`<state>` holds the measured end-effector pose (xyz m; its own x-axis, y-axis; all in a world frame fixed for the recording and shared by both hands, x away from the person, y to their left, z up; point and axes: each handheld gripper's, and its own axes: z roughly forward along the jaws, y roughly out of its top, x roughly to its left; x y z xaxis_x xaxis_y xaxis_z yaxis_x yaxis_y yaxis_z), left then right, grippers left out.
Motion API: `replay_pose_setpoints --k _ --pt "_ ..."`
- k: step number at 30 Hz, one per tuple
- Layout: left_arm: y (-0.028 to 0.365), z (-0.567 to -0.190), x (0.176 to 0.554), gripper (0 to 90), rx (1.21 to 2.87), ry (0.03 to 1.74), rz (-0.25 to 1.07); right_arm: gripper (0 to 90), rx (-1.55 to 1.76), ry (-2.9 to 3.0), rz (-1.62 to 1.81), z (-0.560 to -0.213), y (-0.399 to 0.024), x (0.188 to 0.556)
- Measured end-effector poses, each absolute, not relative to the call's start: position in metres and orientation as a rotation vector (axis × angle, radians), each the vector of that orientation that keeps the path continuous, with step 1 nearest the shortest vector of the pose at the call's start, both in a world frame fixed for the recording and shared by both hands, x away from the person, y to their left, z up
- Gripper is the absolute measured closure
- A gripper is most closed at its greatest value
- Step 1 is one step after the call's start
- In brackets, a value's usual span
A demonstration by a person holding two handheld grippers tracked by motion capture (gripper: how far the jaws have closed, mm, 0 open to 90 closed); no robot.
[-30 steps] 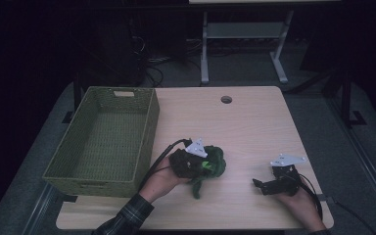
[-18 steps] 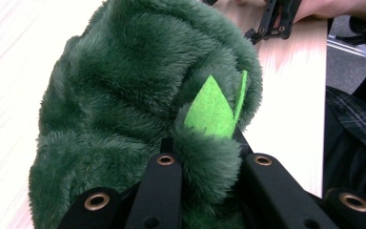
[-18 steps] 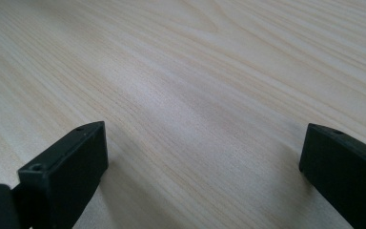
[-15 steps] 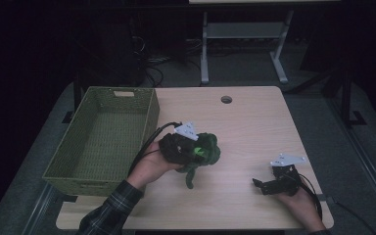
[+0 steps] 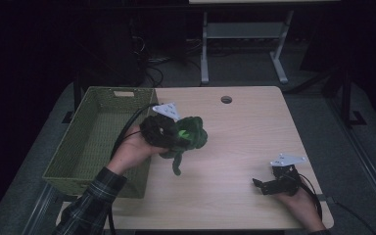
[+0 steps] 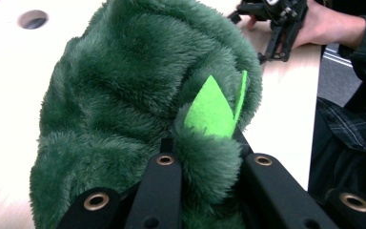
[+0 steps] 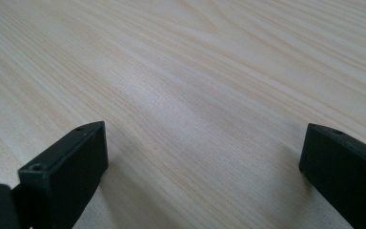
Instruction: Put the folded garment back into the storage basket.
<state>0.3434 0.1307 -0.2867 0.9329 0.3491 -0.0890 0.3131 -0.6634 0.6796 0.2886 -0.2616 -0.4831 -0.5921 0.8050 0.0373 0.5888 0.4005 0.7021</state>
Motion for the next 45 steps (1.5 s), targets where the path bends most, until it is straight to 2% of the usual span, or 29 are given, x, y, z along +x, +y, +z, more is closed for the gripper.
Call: replay_pose_setpoints --k 11,17,24,29,35,45 --pt "0.181 -0.269 0.348 81.4 2.323 0.576 0.15 2.2 1.215 2.353 0.992 -0.483 -0.262 0.289" --pt "0.223 -0.258 0.347 81.4 2.304 0.669 0.23 2.2 1.22 2.351 0.993 -0.483 -0.261 0.289" --pt "0.257 -0.263 0.347 81.4 2.283 0.775 0.299 2.2 1.221 2.35 0.993 -0.483 -0.261 0.289" --pt "0.282 -0.283 0.354 81.4 2.297 0.895 0.359 2.2 1.217 2.349 0.993 -0.483 -0.261 0.289" --pt "0.296 -0.314 0.362 81.4 2.309 0.991 0.362 2.2 1.216 2.349 0.993 -0.483 -0.261 0.289" --pt "0.292 -0.367 0.375 81.0 2.367 1.057 0.309 2.2 1.215 2.35 0.994 -0.483 -0.262 0.289"
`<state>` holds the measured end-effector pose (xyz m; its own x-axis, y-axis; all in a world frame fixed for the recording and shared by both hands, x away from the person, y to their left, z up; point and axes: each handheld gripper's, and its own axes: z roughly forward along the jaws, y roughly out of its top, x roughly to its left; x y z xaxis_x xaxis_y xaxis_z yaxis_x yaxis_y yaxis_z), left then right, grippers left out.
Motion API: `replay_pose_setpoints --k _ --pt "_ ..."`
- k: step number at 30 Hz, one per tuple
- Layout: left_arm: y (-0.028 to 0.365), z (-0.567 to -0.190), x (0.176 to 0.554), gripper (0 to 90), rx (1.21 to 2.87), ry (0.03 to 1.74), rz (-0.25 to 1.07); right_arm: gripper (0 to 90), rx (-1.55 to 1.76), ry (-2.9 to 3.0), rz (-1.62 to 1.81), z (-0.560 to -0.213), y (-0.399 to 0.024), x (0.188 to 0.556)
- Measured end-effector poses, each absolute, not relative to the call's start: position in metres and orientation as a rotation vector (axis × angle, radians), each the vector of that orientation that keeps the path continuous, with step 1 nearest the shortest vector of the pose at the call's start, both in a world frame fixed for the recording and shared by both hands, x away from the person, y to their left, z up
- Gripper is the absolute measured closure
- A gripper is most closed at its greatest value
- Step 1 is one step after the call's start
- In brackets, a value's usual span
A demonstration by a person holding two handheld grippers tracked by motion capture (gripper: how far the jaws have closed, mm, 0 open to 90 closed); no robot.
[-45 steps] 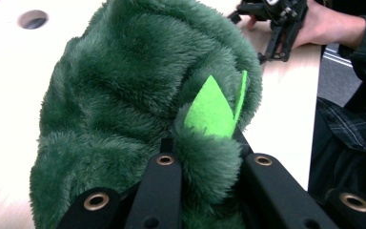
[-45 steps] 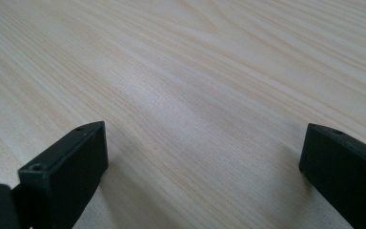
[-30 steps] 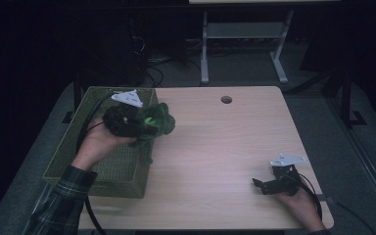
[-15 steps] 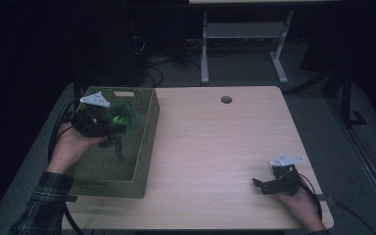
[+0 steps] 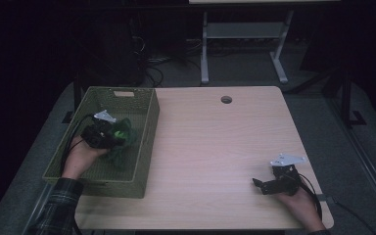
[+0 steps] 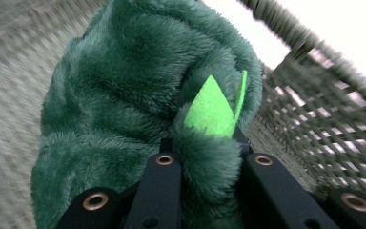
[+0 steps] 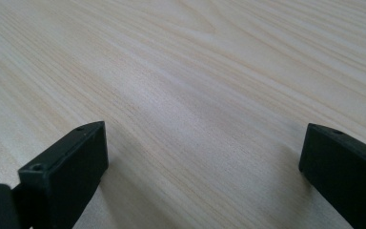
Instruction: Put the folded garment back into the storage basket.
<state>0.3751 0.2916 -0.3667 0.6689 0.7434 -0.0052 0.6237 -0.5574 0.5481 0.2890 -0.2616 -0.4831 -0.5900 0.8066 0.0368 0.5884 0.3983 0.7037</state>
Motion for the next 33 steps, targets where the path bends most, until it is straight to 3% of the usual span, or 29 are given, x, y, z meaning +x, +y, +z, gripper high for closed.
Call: replay_pose_setpoints --k 7,17,33 --pt "0.283 -0.4 0.383 80.2 2.423 1.085 0.234 2.2 1.214 2.35 0.993 -0.483 -0.262 0.289" --pt "0.284 -0.404 0.385 74.3 2.442 1.08 0.198 2.2 1.214 2.35 0.994 -0.483 -0.262 0.289" --pt "0.285 -0.383 0.372 37.4 2.373 1.047 0.292 2.2 1.214 2.35 0.993 -0.483 -0.262 0.289"
